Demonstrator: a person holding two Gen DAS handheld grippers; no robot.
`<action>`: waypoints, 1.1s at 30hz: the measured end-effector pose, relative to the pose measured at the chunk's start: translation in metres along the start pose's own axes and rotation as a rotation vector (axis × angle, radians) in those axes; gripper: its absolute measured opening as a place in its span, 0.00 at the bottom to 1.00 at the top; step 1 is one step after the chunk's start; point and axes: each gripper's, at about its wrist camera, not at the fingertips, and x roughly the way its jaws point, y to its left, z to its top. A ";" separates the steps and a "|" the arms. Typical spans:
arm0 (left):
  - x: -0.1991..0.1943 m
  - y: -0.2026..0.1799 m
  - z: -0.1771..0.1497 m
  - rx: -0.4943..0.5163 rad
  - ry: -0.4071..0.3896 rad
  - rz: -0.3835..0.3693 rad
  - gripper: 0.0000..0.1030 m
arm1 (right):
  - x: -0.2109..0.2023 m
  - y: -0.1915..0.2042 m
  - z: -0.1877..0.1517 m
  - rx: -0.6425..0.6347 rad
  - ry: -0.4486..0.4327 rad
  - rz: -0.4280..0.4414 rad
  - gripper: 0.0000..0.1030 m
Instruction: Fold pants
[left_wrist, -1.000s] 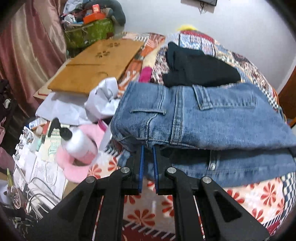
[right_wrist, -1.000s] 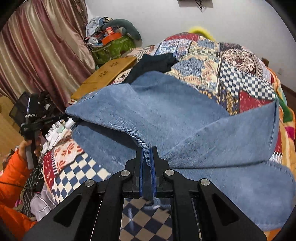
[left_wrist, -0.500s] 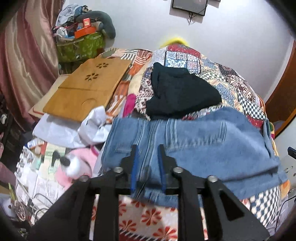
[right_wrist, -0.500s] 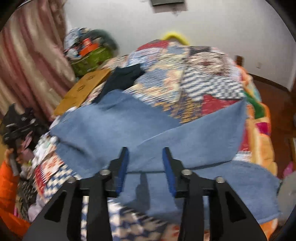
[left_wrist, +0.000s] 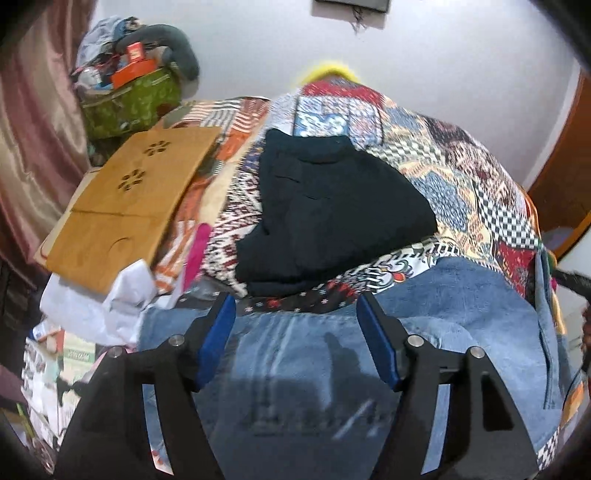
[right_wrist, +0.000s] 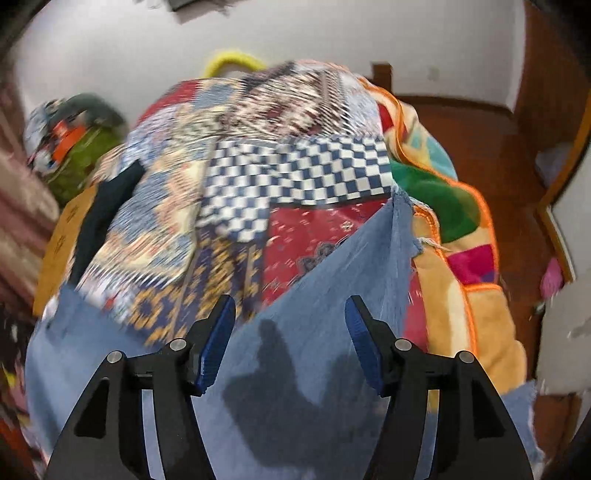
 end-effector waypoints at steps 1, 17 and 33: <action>0.006 -0.005 0.001 0.012 0.010 -0.007 0.66 | 0.014 -0.007 0.007 0.034 0.013 -0.013 0.56; 0.024 -0.064 -0.016 0.198 0.045 -0.005 0.67 | 0.075 -0.033 0.002 0.073 0.102 -0.113 0.07; -0.020 -0.129 -0.018 0.291 -0.009 -0.087 0.77 | -0.149 -0.134 -0.062 0.162 -0.178 0.000 0.06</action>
